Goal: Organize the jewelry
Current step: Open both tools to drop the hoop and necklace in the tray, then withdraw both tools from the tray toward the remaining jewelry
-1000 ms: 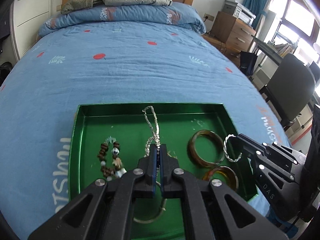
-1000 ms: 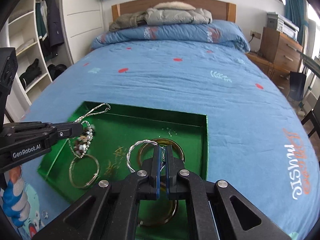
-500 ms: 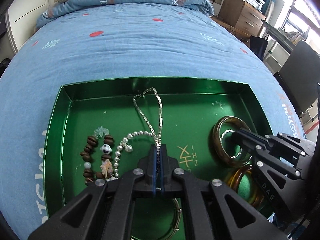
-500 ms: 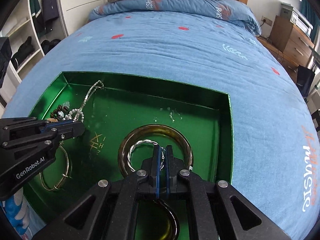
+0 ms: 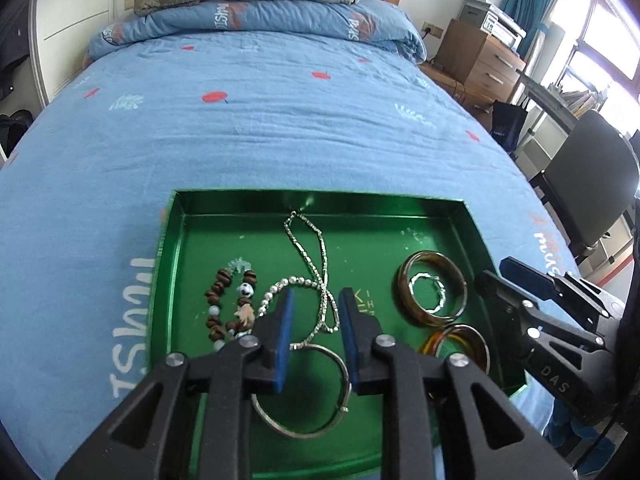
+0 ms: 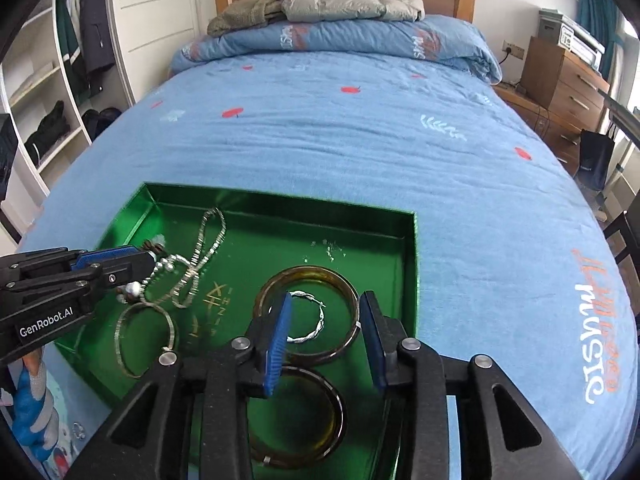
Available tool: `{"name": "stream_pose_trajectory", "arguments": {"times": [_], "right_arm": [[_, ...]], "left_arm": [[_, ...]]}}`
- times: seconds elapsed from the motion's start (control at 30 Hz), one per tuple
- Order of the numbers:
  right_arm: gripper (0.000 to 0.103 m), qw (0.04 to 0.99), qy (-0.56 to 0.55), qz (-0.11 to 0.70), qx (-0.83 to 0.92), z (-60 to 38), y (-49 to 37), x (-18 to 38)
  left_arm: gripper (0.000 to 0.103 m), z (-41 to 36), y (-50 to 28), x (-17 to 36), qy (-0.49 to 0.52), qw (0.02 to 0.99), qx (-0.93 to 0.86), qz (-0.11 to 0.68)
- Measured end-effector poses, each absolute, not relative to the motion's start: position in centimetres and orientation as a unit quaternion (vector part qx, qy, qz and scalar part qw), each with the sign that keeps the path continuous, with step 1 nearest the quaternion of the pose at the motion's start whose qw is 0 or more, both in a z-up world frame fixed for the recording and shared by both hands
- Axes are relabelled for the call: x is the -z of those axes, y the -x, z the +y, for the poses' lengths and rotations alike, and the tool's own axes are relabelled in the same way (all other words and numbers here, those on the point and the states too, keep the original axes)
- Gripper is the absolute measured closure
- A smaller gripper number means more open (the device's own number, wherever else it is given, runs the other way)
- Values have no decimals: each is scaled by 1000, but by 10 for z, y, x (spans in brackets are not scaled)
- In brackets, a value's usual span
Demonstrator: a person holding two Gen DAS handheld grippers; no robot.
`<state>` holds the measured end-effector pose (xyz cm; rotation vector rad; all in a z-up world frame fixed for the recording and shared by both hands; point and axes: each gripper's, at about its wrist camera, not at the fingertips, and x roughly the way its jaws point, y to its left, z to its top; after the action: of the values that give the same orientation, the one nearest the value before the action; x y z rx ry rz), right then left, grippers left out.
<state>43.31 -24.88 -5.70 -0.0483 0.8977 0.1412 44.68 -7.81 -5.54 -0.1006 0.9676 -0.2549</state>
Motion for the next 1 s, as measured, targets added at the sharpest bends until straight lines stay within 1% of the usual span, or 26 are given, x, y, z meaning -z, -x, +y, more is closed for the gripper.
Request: {"name": "stream_pose_trajectory", "arguments": {"times": [0.3, 0.57, 0.67, 0.83, 1.0], "right_arm": [[66, 920, 13, 385, -72, -252, -366, -5], [66, 936, 4, 342, -90, -259, -287, -52], [65, 940, 3, 328, -91, -264, -258, -67], [56, 948, -4, 305, -97, -272, -214, -89], [56, 952, 1, 290, -100, -276, -175, -100]], "left_arm": [[81, -41, -382, -15, 70, 900, 119, 414], [81, -5, -323, -63, 77, 912, 104, 389], [81, 2, -298, -76, 73, 916, 100, 381], [81, 9, -258, -94, 64, 921, 105, 368], [80, 14, -219, -103, 54, 926, 105, 359]]}}
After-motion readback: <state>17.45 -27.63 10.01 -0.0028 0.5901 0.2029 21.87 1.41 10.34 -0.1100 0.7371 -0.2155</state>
